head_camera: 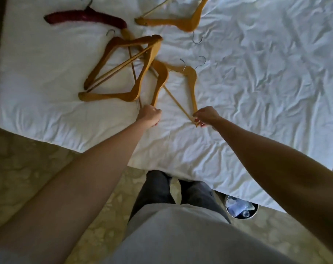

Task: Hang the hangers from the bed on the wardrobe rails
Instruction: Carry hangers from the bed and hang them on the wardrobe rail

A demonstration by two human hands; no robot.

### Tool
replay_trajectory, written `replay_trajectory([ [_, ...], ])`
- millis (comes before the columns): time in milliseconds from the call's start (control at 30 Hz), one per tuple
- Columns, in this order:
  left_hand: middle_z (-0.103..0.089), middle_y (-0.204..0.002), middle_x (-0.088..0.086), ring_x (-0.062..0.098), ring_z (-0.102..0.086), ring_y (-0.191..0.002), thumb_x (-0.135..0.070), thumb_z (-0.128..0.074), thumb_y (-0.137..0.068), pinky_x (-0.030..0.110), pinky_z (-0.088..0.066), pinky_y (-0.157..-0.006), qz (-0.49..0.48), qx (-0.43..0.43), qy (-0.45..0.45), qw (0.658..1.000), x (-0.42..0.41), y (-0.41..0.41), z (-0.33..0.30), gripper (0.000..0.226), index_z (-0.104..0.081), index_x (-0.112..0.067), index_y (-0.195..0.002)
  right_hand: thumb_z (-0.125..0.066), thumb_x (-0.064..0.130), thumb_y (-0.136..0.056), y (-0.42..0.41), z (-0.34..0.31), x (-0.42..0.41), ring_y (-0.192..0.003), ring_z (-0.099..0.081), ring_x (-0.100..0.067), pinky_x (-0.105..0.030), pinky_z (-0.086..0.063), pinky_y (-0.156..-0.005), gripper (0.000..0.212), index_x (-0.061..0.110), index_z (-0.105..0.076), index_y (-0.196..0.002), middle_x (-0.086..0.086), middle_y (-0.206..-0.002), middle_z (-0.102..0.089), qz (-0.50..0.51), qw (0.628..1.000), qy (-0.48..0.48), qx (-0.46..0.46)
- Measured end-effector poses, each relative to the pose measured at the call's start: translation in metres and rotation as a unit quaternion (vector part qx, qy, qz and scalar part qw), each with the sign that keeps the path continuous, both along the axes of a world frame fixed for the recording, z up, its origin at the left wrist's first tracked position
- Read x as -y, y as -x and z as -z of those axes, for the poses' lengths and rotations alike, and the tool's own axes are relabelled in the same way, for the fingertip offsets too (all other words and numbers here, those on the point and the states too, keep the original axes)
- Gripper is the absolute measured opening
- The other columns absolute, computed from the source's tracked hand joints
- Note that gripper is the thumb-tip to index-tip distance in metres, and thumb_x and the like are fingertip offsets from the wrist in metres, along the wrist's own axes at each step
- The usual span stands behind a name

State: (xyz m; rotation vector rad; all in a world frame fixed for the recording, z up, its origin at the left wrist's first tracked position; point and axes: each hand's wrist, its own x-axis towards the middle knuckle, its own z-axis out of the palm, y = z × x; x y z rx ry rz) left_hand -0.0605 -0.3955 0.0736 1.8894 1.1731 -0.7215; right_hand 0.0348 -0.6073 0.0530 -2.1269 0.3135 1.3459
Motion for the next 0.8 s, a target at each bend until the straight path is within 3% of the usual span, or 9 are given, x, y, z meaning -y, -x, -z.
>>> replay_trajectory([
  [67,-0.072,-0.076,0.011,0.021,-0.065,-0.055,-0.023,-0.053,-0.091,0.031,-0.058,-0.058,0.009,-0.016,-0.005,1.000,-0.008,-0.024,0.017,0.028,-0.072,-0.004,-0.085,-0.062,0.010,-0.091,-0.023,0.019,-0.011,-0.056,-0.063,-0.017,-0.028,-0.055,-0.056,0.022,-0.003,-0.073,-0.105,-0.007,-0.073,-0.069,0.005,1.000,0.012,0.003],
  [133,-0.075,-0.099,0.014,0.026,-0.072,-0.080,-0.030,-0.053,-0.092,0.031,-0.059,-0.069,0.018,-0.034,-0.010,0.999,-0.013,-0.046,0.034,0.035,-0.072,-0.002,-0.102,-0.061,0.011,-0.087,-0.039,0.039,-0.019,-0.067,-0.070,-0.024,-0.036,-0.061,-0.074,0.025,-0.001,-0.076,-0.102,-0.011,-0.079,-0.073,0.007,0.999,0.034,0.030],
  [200,-0.070,-0.120,0.013,0.030,-0.067,-0.110,-0.033,-0.056,-0.095,0.035,-0.055,-0.088,0.032,-0.047,-0.041,0.998,-0.016,-0.068,0.053,0.039,-0.068,-0.005,-0.120,-0.061,0.014,-0.083,-0.055,0.062,-0.026,-0.091,-0.073,-0.029,-0.039,-0.058,-0.091,0.026,0.008,-0.077,-0.102,-0.014,-0.094,-0.076,0.023,0.994,0.069,0.082],
  [267,-0.066,-0.129,0.011,0.030,-0.062,-0.120,-0.033,-0.060,-0.096,0.036,-0.049,-0.093,0.065,-0.040,-0.091,0.993,-0.017,-0.088,0.071,0.041,-0.063,-0.008,-0.128,-0.068,0.021,-0.084,-0.067,0.082,-0.032,-0.113,-0.065,-0.027,-0.031,-0.050,-0.099,0.031,0.013,-0.071,-0.115,-0.010,-0.111,-0.074,0.038,0.989,0.087,0.114],
  [333,-0.060,-0.138,0.009,0.030,-0.060,-0.123,-0.033,-0.064,-0.094,0.039,-0.049,-0.094,0.094,-0.030,-0.126,0.987,-0.016,-0.100,0.090,0.049,-0.054,-0.010,-0.136,-0.072,0.028,-0.085,-0.072,0.102,-0.038,-0.123,-0.058,-0.027,-0.029,-0.043,-0.099,0.042,0.010,-0.065,-0.122,-0.010,-0.117,-0.073,0.030,0.988,0.086,0.124],
  [467,-0.048,-0.144,0.008,0.033,-0.058,-0.123,-0.035,-0.069,-0.092,0.043,-0.049,-0.092,0.076,-0.062,-0.150,0.984,-0.022,-0.113,0.121,0.058,-0.045,-0.015,-0.140,-0.076,0.029,-0.076,-0.074,0.127,-0.053,-0.112,-0.064,-0.028,-0.032,-0.049,-0.087,0.041,0.013,-0.067,-0.112,-0.009,-0.108,-0.074,0.039,0.983,0.093,0.151],
  [633,-0.065,-0.127,0.009,0.031,-0.062,-0.118,-0.035,-0.064,-0.096,0.041,-0.050,-0.093,0.062,-0.037,-0.133,0.988,-0.024,-0.108,0.135,0.036,-0.061,-0.015,-0.126,-0.076,0.031,-0.067,-0.068,0.128,-0.060,-0.089,-0.069,-0.026,-0.035,-0.057,-0.076,0.031,0.020,-0.075,-0.096,-0.005,-0.093,-0.074,0.021,0.983,0.120,0.138],
  [800,-0.073,-0.105,0.009,0.031,-0.068,-0.102,-0.041,-0.066,-0.091,0.038,-0.055,-0.082,0.096,-0.002,-0.073,0.993,0.005,-0.088,0.106,0.031,-0.066,-0.016,-0.110,-0.071,0.033,-0.074,-0.043,0.098,-0.026,-0.076,-0.065,-0.028,-0.032,-0.046,-0.064,0.015,0.018,-0.072,-0.077,-0.006,-0.074,-0.069,0.060,0.978,0.127,0.155],
])
